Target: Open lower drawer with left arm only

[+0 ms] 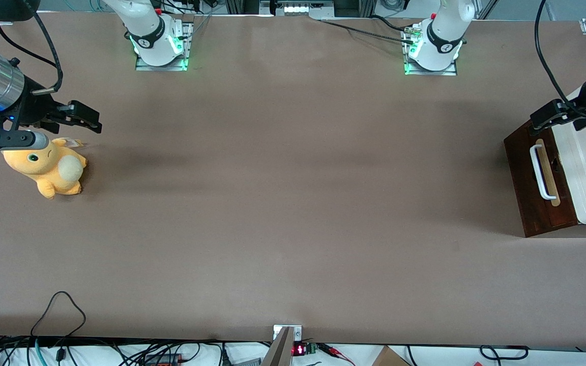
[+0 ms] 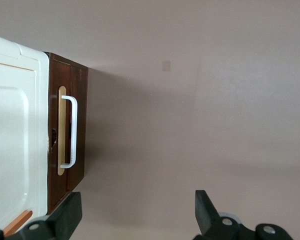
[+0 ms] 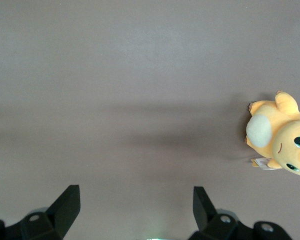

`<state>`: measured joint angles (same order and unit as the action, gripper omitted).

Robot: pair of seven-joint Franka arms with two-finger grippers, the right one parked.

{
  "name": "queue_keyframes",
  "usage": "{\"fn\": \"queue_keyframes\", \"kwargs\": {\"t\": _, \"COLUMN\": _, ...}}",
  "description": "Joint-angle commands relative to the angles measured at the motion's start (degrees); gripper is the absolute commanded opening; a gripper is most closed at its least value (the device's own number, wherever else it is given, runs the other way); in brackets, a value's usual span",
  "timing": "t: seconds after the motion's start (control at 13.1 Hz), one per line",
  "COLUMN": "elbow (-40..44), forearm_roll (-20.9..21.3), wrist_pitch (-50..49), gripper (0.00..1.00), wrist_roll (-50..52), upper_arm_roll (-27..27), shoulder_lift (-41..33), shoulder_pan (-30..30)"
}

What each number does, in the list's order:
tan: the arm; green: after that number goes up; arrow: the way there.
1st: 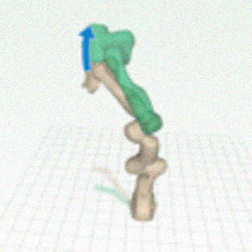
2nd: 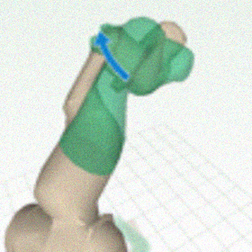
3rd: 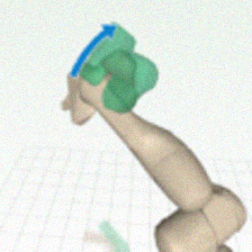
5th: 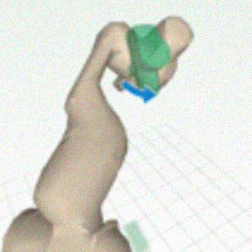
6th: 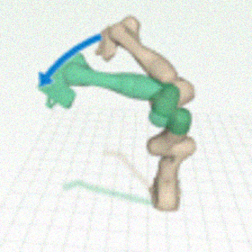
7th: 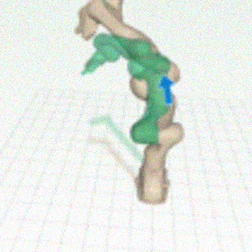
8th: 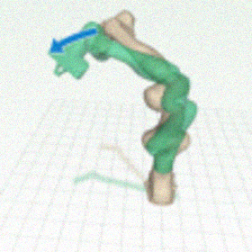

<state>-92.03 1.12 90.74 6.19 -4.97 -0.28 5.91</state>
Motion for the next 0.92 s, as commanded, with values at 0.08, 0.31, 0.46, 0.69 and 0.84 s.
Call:
{"fn": "queue_keyframes", "kwargs": {"t": 0.08, "elbow": -0.8, "forearm_roll": -0.7, "wrist_pitch": -0.8, "gripper": 1.00, "wrist_roll": -1.4, "upper_arm_roll": 0.3, "shoulder_lift": -0.7, "shoulder_pan": 0.0}}
{"fn": "queue_keyframes", "kwargs": {"t": 0.31, "elbow": -2.4, "forearm_roll": -0.7, "wrist_pitch": -0.3, "gripper": 1.00, "wrist_roll": -2.6, "upper_arm_roll": 0.4, "shoulder_lift": -0.4, "shoulder_pan": 0.2}}
{"fn": "queue_keyframes", "kwargs": {"t": 0.46, "elbow": -2.7, "forearm_roll": 1.8, "wrist_pitch": -0.1, "gripper": 1.00, "wrist_roll": -2.2, "upper_arm_roll": 0.4, "shoulder_lift": -0.2, "shoulder_pan": 0.2}}
{"fn": "queue_keyframes", "kwargs": {"t": 0.69, "elbow": -9.7, "forearm_roll": 17.6, "wrist_pitch": 3.7, "gripper": 1.00, "wrist_roll": -0.7, "upper_arm_roll": -0.7, "shoulder_lift": 0.0, "shoulder_pan": -1.9}}
{"fn": "queue_keyframes", "kwargs": {"t": 0.84, "elbow": -13.1, "forearm_roll": 23.4, "wrist_pitch": 5.3, "gripper": 1.00, "wrist_roll": 3.4, "upper_arm_roll": -1.2, "shoulder_lift": 0.6, "shoulder_pan": -2.4}}
